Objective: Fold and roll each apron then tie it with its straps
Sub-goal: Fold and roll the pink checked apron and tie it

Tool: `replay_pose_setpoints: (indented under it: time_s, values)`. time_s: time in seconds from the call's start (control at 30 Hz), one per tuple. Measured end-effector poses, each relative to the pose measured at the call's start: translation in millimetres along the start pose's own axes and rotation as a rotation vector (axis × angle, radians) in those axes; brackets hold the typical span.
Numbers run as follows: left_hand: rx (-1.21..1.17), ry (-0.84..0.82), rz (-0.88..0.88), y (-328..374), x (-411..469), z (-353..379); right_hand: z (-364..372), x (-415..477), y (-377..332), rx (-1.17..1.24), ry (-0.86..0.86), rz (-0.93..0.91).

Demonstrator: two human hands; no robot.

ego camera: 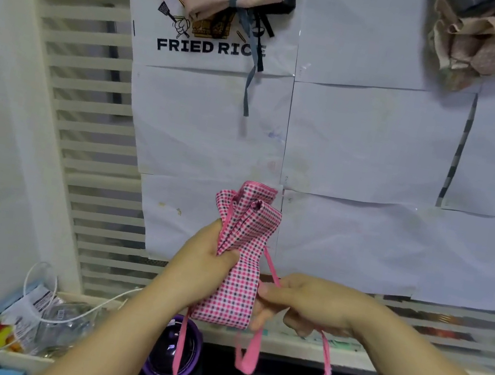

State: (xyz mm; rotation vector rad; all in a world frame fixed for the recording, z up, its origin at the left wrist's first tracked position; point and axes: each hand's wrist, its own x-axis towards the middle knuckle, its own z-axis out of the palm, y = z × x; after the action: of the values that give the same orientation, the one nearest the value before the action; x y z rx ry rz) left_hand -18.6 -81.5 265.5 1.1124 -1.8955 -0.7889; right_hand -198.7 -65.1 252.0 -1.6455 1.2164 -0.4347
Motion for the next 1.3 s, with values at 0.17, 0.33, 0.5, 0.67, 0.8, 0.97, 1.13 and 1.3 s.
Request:
replay_pose_setpoints:
  time_s: [0.17, 0.33, 0.5, 0.67, 0.8, 0.97, 1.13, 1.3]
  values:
    - [-0.194, 0.040, -0.154, -10, 2, -4, 3, 1, 4, 0.000, 0.002, -0.056]
    - [-0.286, 0.102, -0.227, -14, 2, -3, 14, 3, 9, 0.271, 0.015, -0.166]
    - [-0.236, 0.082, -0.223, -16, 3, -2, 17, 9, 15, 0.031, 0.354, -0.202]
    - [-0.225, -0.017, -0.260, -20, 5, -4, -7, 9, 17, -0.222, 0.655, -0.184]
    - [-0.021, -0.064, -0.239, -22, 8, 1, -4, 6, 20, -0.143, 0.437, -0.121]
    - [0.168, -0.046, -0.173, -24, 12, 14, 16, 12, 26, 0.328, 0.062, -0.045]
    - [-0.039, -0.022, -0.229, -29, 14, 18, 28, 23, 42, 0.086, 0.087, -0.054]
    - [-0.416, 0.015, -0.277, -33, 14, 13, 22, 29, 45, -0.018, 0.255, -0.174]
